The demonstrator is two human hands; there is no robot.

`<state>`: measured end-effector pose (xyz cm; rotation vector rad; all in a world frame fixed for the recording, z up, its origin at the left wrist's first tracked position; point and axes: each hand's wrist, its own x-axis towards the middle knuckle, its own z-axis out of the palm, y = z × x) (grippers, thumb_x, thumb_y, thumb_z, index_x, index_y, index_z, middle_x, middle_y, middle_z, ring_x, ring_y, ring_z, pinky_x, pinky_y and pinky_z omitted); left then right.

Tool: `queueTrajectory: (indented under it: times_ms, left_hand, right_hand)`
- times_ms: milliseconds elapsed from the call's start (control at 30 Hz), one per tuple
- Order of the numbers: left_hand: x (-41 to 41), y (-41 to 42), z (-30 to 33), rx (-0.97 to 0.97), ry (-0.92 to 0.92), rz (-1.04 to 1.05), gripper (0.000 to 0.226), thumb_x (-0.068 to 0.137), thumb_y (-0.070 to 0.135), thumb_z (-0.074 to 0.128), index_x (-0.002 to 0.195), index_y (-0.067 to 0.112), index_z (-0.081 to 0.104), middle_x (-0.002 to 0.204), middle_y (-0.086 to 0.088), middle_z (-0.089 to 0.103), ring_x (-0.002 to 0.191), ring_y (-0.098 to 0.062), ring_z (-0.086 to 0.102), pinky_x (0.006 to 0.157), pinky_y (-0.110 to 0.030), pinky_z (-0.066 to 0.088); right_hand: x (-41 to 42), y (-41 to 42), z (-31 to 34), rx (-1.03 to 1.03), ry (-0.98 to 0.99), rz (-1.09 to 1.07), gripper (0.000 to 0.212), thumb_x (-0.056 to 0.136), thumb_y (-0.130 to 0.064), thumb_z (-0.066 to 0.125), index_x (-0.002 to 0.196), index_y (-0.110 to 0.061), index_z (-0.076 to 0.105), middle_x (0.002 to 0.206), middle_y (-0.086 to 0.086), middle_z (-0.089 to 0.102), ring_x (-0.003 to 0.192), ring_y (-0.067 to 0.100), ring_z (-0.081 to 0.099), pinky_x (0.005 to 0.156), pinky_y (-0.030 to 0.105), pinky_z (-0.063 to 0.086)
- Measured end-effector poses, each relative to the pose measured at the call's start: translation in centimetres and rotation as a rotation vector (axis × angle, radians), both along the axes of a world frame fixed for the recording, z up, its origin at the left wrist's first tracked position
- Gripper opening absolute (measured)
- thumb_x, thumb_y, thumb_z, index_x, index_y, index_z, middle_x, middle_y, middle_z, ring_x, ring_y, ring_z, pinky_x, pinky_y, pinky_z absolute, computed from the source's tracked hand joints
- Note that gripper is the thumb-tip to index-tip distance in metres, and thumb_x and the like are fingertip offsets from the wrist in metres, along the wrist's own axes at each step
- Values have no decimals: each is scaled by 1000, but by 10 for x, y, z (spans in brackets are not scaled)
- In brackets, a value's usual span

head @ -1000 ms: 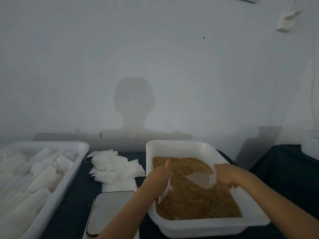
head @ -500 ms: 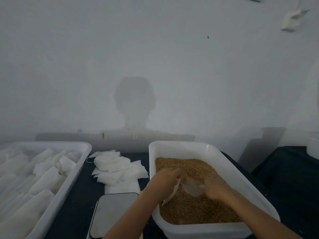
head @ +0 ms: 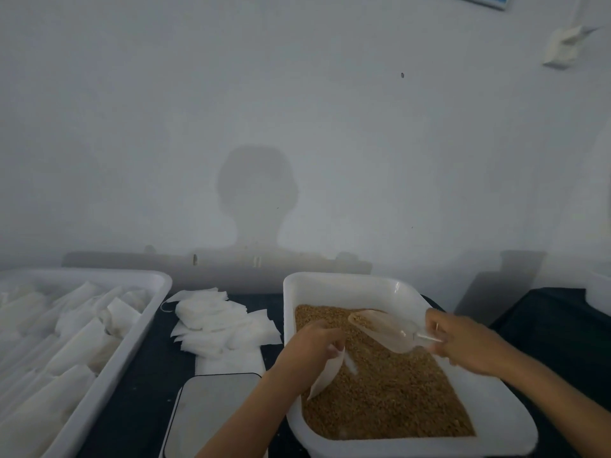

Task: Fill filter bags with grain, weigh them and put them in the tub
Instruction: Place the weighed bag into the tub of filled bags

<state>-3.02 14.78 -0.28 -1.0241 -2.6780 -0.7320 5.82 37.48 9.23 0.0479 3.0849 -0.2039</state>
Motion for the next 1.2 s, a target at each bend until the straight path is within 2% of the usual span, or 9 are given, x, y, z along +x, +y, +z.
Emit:
queueTrajectory:
  times_ms: [233, 367, 500, 600, 767, 900, 967, 1100, 1200]
  left_hand:
    - [5, -2, 1, 41, -23, 12, 13, 90, 9, 58, 101, 7, 65, 107, -8, 54, 92, -17, 53, 75, -17, 38]
    - [6, -3, 1, 80, -34, -6, 14, 89, 7, 60, 100, 7, 67, 104, -6, 53, 88, -11, 49, 72, -10, 35]
    - [7, -4, 2, 79, -44, 0, 16, 88, 11, 62, 102, 8, 69, 97, 0, 47, 90, -15, 52, 73, -14, 37]
    - [8, -5, 2, 78, -21, 2, 17, 88, 14, 62, 103, 10, 69, 100, -3, 53, 85, -7, 42, 69, -14, 31]
    - [10, -5, 3, 90, -23, 3, 18, 90, 17, 60, 104, 10, 68, 107, -8, 57, 89, -8, 40, 70, -16, 28]
    - [11, -5, 6, 74, -35, 9, 19, 91, 18, 58, 106, 10, 67, 108, -8, 55, 102, -17, 47, 72, -18, 29]
    - [12, -6, 7, 66, -33, 16, 19, 92, 18, 57, 106, 10, 67, 109, -8, 55, 103, -17, 47, 73, -19, 28]
    - [13, -6, 6, 55, -20, 48, 14, 93, 16, 54, 102, 9, 62, 108, -6, 56, 99, -17, 49, 79, -22, 37]
    - [12, -4, 3, 22, -7, 75, 11, 96, 11, 45, 102, 8, 54, 105, -7, 56, 91, -19, 51, 77, -26, 40]
  right_hand:
    - [6, -8, 32, 132, -10, 64, 20, 87, -30, 64, 82, -30, 45, 81, -12, 52, 77, 9, 54, 61, 22, 37]
    - [-2, -20, 35, 223, 39, 93, 20, 84, -32, 66, 83, -32, 47, 96, -10, 57, 87, 10, 56, 58, 18, 35]
    - [-10, -35, 39, 341, 86, 119, 26, 84, -32, 66, 76, -35, 42, 106, -6, 58, 93, 14, 58, 63, 22, 38]
    - [-14, -46, 45, 412, 113, 135, 15, 86, -27, 63, 85, -30, 49, 105, -4, 58, 89, 14, 57, 55, 19, 30]
    - [-15, -62, 53, 528, 142, 135, 11, 87, -12, 59, 90, -21, 54, 83, -5, 51, 72, 14, 49, 49, 19, 26]
    - [-13, -72, 58, 631, 193, 195, 11, 85, -9, 55, 89, -19, 54, 91, 1, 62, 68, 16, 44, 48, 22, 20]
    - [-12, -73, 58, 668, 232, 220, 20, 85, -6, 53, 99, -19, 58, 88, -1, 60, 68, 16, 44, 49, 23, 19]
    - [-15, -59, 51, 593, 236, 167, 15, 90, -10, 51, 99, -21, 48, 80, -8, 49, 70, 15, 49, 51, 22, 26]
    - [-24, -40, 30, 455, 93, 12, 16, 95, -19, 46, 111, -17, 44, 78, -7, 40, 77, 13, 49, 56, 22, 35]
